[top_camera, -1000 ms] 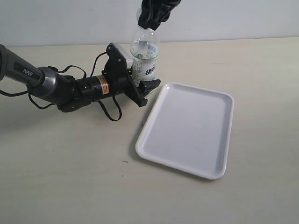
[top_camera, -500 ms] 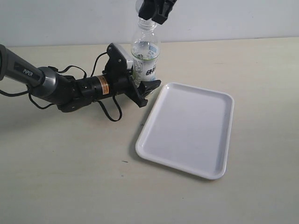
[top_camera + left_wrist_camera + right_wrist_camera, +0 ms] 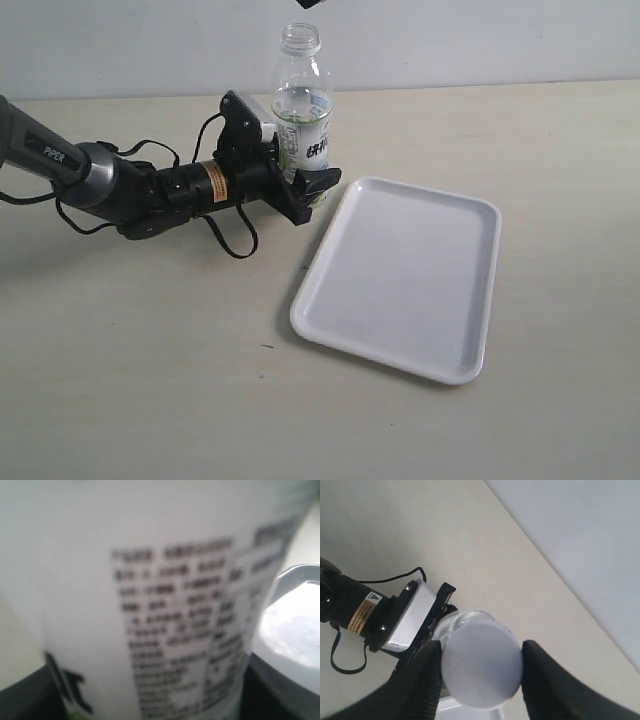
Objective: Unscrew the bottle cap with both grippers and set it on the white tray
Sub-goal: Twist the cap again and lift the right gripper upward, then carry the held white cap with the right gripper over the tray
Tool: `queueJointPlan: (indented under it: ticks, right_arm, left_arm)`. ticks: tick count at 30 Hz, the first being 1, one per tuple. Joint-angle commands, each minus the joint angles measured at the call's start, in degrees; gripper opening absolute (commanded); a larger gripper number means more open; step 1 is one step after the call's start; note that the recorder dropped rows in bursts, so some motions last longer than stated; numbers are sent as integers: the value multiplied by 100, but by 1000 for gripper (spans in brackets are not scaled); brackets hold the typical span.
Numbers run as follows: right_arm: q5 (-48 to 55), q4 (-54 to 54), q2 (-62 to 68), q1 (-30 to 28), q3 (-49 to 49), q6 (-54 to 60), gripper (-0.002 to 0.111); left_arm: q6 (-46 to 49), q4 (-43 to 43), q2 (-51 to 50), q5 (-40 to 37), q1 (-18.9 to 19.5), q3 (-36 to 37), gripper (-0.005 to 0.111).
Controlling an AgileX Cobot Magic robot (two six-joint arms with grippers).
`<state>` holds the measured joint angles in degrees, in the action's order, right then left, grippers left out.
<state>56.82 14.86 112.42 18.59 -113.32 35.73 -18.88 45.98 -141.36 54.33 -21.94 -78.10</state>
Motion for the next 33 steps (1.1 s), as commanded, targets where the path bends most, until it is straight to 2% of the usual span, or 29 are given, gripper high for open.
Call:
queueJointPlan:
  ticks: [1,5,9,17,24,29,33]
  right_arm:
    - [424,-210,-170,-55,-7,-407,0]
    - [988,-184,-230,-244,52,-679,0]
    - [848,-158,-442,-397,716,-840,0]
    - [-198,30,-883,-587,2932,-838,0]
    - [-1978,528,-683,-587,4708,-328,0]
    - [-2393,726,-417,-587,5020,-86,0]
    - [-2289,1163,-74,-587,5024,446,0]
  left_arm:
    - [-101,-33,62,314,23,-1,0]
    - [-111,-34,62,314,23,-1,0]
    - [-111,-34,62,324,23,-1,0]
    - [-111,-24,62,322,23,-1,0]
    - [-111,5,62,322,23,-1,0]
    - [-111,137,62,322,23,-1,0]
    - [-111,159,62,322,23,-1,0]
